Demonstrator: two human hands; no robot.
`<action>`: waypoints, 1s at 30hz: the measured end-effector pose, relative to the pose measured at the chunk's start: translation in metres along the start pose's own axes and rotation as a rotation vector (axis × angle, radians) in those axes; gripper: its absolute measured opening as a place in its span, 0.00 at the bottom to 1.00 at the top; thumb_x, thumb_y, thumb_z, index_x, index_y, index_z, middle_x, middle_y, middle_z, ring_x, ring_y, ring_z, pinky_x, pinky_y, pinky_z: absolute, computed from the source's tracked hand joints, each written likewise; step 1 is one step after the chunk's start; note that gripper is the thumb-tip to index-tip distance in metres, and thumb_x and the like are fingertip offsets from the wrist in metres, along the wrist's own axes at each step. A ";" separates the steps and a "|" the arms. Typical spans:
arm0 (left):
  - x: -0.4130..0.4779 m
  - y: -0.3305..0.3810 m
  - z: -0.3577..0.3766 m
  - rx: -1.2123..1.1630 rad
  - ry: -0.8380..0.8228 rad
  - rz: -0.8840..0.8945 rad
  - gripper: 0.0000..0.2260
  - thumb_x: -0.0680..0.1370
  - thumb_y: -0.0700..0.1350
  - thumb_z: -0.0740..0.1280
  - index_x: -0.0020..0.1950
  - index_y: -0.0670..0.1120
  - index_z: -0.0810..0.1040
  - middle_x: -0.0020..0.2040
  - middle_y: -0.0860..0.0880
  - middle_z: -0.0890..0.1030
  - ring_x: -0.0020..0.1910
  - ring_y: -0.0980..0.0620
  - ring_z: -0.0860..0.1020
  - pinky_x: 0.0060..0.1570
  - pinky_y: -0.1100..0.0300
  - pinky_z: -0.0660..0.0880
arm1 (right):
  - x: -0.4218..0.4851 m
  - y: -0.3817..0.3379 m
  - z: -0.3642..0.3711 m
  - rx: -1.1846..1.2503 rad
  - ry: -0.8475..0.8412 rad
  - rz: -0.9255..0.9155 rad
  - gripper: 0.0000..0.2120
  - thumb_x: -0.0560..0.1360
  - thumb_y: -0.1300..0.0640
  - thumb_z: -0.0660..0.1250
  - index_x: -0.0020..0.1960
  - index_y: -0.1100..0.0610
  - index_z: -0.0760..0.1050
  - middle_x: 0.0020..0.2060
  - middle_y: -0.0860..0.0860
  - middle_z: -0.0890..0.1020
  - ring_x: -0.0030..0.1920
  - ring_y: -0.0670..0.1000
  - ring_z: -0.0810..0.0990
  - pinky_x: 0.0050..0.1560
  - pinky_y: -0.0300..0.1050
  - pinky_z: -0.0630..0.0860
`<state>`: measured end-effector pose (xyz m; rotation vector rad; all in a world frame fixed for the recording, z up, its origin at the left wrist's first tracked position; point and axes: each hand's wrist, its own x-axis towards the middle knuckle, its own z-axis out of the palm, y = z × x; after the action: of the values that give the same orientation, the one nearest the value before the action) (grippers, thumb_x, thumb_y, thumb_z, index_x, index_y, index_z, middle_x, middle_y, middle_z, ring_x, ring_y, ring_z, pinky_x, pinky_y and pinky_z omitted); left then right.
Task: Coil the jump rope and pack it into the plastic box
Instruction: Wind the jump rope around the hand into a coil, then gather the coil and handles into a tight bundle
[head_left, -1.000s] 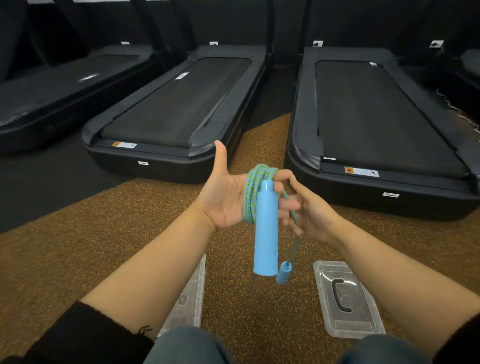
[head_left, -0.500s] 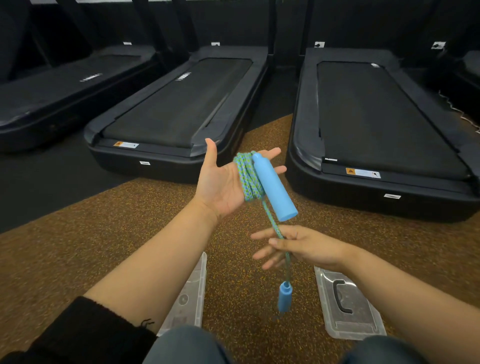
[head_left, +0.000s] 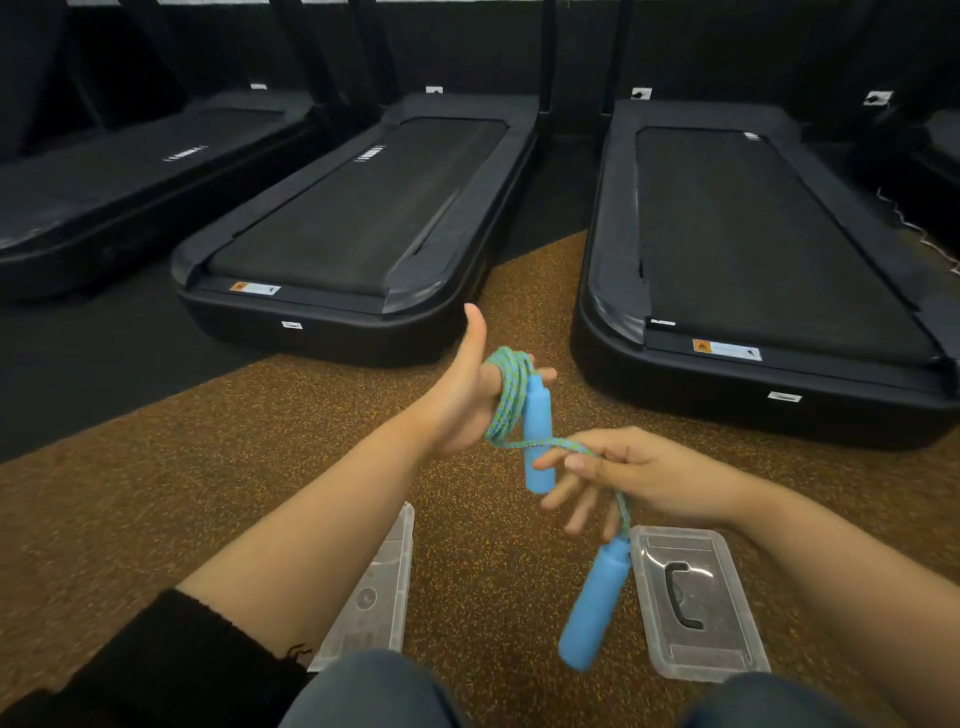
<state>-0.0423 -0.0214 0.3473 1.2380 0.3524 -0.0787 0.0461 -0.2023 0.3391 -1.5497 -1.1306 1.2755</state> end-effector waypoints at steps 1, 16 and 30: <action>0.000 -0.003 0.000 0.066 -0.052 -0.047 0.49 0.69 0.72 0.30 0.76 0.39 0.56 0.73 0.44 0.68 0.72 0.48 0.66 0.72 0.50 0.59 | 0.002 -0.005 -0.004 -0.021 0.023 -0.014 0.13 0.76 0.52 0.58 0.55 0.54 0.76 0.42 0.53 0.86 0.36 0.50 0.84 0.28 0.39 0.78; -0.014 -0.002 0.007 0.170 -0.479 -0.182 0.51 0.62 0.76 0.37 0.61 0.39 0.75 0.47 0.42 0.83 0.56 0.41 0.77 0.63 0.50 0.71 | 0.028 -0.023 -0.052 -0.153 0.264 -0.165 0.06 0.66 0.51 0.71 0.36 0.53 0.79 0.22 0.49 0.72 0.22 0.45 0.69 0.27 0.35 0.69; -0.008 -0.008 -0.004 -0.266 -0.456 0.098 0.34 0.64 0.66 0.70 0.57 0.40 0.81 0.41 0.46 0.84 0.53 0.41 0.82 0.63 0.47 0.71 | 0.057 0.022 -0.011 0.392 0.231 -0.091 0.15 0.80 0.59 0.57 0.39 0.52 0.79 0.25 0.46 0.75 0.25 0.44 0.72 0.29 0.35 0.73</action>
<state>-0.0526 -0.0214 0.3413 0.9377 -0.0928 -0.2188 0.0650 -0.1537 0.3055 -1.2964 -0.7436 1.1423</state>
